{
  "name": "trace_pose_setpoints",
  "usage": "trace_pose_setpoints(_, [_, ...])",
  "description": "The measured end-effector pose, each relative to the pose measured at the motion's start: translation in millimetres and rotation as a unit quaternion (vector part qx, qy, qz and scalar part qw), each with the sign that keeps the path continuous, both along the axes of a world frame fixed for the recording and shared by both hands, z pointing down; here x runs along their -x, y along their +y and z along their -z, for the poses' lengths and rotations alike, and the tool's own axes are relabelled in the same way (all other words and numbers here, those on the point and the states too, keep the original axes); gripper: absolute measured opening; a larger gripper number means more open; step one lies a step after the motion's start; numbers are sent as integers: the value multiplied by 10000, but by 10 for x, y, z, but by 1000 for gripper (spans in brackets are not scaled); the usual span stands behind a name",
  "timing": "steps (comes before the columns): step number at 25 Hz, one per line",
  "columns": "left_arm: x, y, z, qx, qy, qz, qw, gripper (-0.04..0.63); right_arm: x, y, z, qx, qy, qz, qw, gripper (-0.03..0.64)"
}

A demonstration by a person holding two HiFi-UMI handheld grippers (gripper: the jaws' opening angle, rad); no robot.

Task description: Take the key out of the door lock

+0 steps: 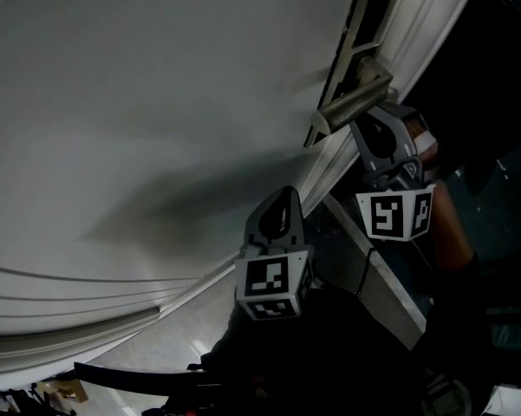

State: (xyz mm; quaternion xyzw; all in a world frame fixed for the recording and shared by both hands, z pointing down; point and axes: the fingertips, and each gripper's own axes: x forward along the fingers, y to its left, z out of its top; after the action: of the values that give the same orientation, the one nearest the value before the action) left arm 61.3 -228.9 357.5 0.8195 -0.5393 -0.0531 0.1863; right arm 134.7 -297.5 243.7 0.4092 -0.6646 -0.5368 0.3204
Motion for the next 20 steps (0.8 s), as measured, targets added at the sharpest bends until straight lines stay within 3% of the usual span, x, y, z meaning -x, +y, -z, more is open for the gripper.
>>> trace_pose_setpoints(20, [14, 8, -12, 7, -54, -3, 10000, 0, -2, 1, -20, -340, 542, -48, 9979, 12])
